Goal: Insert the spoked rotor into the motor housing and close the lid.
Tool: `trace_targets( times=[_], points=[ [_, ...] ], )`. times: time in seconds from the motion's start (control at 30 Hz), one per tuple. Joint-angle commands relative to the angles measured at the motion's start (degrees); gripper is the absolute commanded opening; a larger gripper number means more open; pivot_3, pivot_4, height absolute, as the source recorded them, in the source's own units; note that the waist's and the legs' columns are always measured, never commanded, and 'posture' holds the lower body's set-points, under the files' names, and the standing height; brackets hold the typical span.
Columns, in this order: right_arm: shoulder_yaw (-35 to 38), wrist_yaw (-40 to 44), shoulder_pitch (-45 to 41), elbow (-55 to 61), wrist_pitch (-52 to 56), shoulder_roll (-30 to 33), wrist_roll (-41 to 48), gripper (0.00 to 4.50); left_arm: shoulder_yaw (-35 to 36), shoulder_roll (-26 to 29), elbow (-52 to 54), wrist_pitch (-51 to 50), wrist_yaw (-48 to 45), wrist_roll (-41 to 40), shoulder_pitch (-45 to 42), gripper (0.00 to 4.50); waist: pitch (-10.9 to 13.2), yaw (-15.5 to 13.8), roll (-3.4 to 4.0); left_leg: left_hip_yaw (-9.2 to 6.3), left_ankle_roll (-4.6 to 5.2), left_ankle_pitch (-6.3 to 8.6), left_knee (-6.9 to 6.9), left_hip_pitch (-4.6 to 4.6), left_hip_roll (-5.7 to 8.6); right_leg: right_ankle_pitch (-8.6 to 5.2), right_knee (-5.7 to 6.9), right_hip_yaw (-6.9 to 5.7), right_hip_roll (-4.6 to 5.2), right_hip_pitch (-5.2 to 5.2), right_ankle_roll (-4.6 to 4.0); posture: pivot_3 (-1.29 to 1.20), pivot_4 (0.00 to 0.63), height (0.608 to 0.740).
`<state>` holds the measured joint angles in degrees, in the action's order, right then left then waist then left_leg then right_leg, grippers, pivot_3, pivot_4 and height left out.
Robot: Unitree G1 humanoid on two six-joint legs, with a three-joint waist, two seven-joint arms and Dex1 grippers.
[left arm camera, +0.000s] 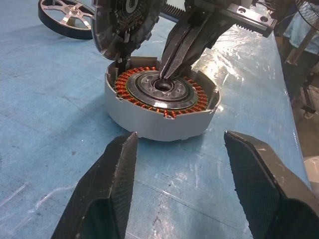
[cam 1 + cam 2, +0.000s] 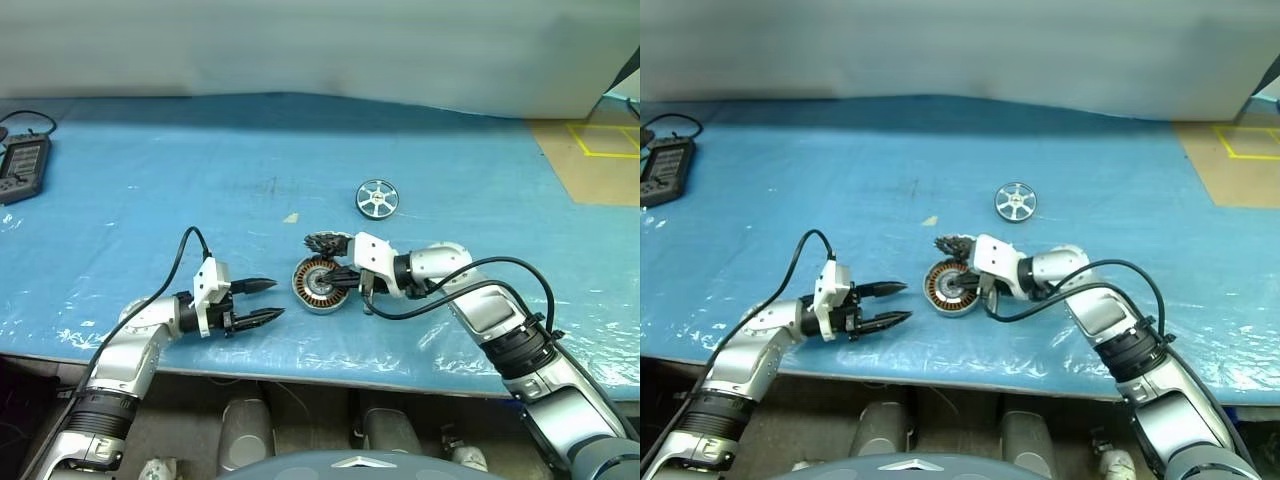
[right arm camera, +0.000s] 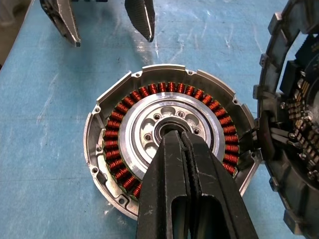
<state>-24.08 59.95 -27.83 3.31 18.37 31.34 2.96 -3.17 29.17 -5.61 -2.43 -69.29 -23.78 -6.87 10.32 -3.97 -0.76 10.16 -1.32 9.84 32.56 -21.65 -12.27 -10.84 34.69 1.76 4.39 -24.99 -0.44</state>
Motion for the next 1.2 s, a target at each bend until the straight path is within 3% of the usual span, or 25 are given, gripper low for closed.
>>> trace_targets(
  times=[0.03,0.5,0.97,1.2],
  points=[
    [-3.1,1.1,0.8,-1.6,-0.3,1.6,-3.7,0.02,0.5,0.0,0.6,0.8,-0.4,-0.3,-0.6,2.91,0.0,0.0,-0.01,0.00,0.00,0.00,0.00,0.00,0.00,0.00,0.00,0.00,0.00,0.00,0.00,0.00,0.150,0.740],
    [-7.9,0.2,-0.1,-6.2,-6.6,3.0,-13.4,0.02,0.6,0.0,1.0,0.7,0.0,-0.4,-0.2,2.91,-0.8,0.0,-0.12,0.00,0.00,0.01,-0.03,0.29,0.01,-0.23,0.00,0.02,0.00,0.28,0.38,0.00,0.150,0.740],
    [0.5,-0.4,-0.6,-1.6,-6.4,-0.8,-4.6,0.02,0.0,-0.3,1.9,-0.3,0.4,-0.4,-0.4,2.91,-1.0,0.1,-0.23,-0.02,-0.01,0.02,-0.23,0.19,0.04,-0.24,-0.04,0.07,-0.02,0.07,0.40,0.00,0.150,0.740],
    [1.3,0.8,-0.8,1.4,-3.9,-1.7,-1.5,0.02,0.2,0.0,2.7,-1.0,0.5,-0.5,-0.3,2.91,-1.0,0.1,-0.22,0.00,-0.11,0.07,-0.23,-0.07,-0.04,-0.13,-0.05,0.04,-0.07,-0.18,-0.09,0.00,0.150,0.740]
  ],
)
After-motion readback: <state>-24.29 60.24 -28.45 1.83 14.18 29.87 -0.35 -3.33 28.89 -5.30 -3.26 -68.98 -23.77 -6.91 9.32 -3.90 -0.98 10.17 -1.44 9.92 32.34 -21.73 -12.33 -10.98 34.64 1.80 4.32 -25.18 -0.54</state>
